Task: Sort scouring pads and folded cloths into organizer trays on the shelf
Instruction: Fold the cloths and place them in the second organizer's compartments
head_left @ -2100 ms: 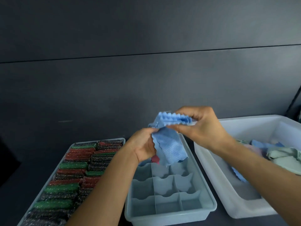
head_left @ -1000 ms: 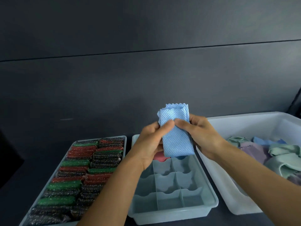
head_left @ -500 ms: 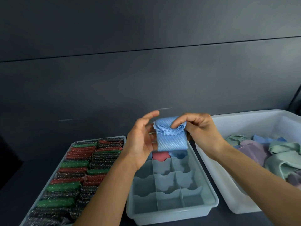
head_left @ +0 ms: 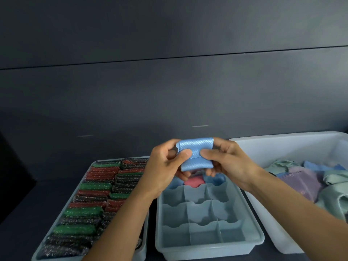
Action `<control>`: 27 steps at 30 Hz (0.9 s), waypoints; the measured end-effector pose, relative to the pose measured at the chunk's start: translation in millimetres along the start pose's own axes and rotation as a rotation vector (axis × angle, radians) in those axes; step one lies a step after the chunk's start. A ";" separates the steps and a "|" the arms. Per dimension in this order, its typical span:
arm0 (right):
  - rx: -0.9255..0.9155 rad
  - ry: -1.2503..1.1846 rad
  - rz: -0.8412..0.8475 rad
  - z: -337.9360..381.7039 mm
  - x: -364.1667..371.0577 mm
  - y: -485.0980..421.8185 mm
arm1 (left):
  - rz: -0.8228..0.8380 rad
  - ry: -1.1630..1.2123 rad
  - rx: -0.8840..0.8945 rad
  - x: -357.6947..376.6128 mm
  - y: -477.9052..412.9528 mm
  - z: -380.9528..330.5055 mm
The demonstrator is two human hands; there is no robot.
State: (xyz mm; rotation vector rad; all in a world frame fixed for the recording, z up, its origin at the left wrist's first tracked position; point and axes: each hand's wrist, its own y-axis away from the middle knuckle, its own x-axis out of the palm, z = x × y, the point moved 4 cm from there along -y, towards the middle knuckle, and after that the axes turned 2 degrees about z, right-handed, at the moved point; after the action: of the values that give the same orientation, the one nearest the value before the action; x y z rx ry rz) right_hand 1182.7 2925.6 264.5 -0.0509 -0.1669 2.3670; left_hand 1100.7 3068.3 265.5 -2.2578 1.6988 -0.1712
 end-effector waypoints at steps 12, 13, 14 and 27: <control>0.192 -0.141 0.133 -21.1 21.4 -17.1 | 0.211 0.203 -0.259 -41.9 -0.1 26.6; 0.185 -0.038 0.098 -25.3 21.4 -18.7 | 0.228 0.066 -0.234 -45.1 -0.8 29.5; 0.183 0.041 0.061 -30.5 21.6 -20.1 | 0.248 -0.067 -0.205 -47.9 -1.5 33.1; 0.300 0.590 0.019 -106.1 40.3 -23.4 | 0.382 -1.220 -0.029 -37.9 5.1 65.0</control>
State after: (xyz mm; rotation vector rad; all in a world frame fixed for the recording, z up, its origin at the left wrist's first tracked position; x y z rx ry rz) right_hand 1179.0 2981.5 163.1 -0.5952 0.4709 2.2646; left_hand 1103.2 3114.4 205.9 -1.3841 1.3005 1.0729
